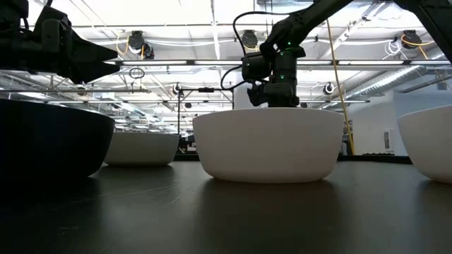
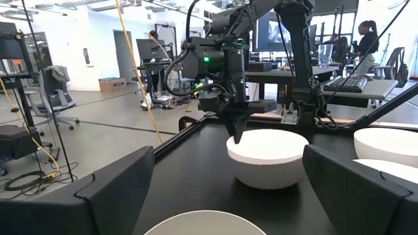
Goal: Nest bowls inside each other
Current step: Stack the top right white bowl on top of the dark gray bowl, then stack the gray bowl on top of the top white bowl
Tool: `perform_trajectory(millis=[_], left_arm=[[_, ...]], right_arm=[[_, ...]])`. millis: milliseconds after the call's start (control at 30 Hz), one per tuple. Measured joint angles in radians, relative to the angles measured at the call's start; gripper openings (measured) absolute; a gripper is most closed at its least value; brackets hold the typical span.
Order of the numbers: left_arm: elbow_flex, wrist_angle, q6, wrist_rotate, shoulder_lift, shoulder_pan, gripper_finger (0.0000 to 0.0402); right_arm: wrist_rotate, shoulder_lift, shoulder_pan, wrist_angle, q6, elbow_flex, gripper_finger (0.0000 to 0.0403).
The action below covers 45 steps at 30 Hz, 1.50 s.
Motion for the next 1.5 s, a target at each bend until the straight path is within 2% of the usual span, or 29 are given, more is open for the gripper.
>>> perform_trajectory(millis=[333, 833, 967, 1100, 1367, 1500], left_arm=[[0.0, 0.0, 0.0, 0.0, 0.0, 0.0, 0.0395], [0.0, 0.0, 0.0, 0.0, 0.0, 0.0, 0.0395], [0.0, -0.001, 0.001, 0.0, 0.0, 0.0, 0.0395], [0.0, -0.002, 0.001, 0.0, 0.0, 0.0, 0.0395], [0.0, -0.003, 0.001, 0.0, 0.0, 0.0, 0.0395], [0.0, -0.002, 0.001, -0.002, 0.0, 0.0, 0.0395]], right_arm=[[0.014, 0.005, 0.002, 0.002, -0.029, -0.003, 0.0047], [0.006, -0.003, 0.003, 0.071, -0.059, -0.002, 0.0175], [-0.034, -0.03, 0.003, 0.106, -0.07, -0.002, 0.0199], [-0.054, -0.075, 0.003, 0.171, -0.081, -0.002, 0.0213], [-0.235, -0.193, 0.011, 0.361, -0.084, -0.001, 0.0218], [-0.257, -0.247, 0.034, 0.399, -0.092, -0.001, 0.0218]])
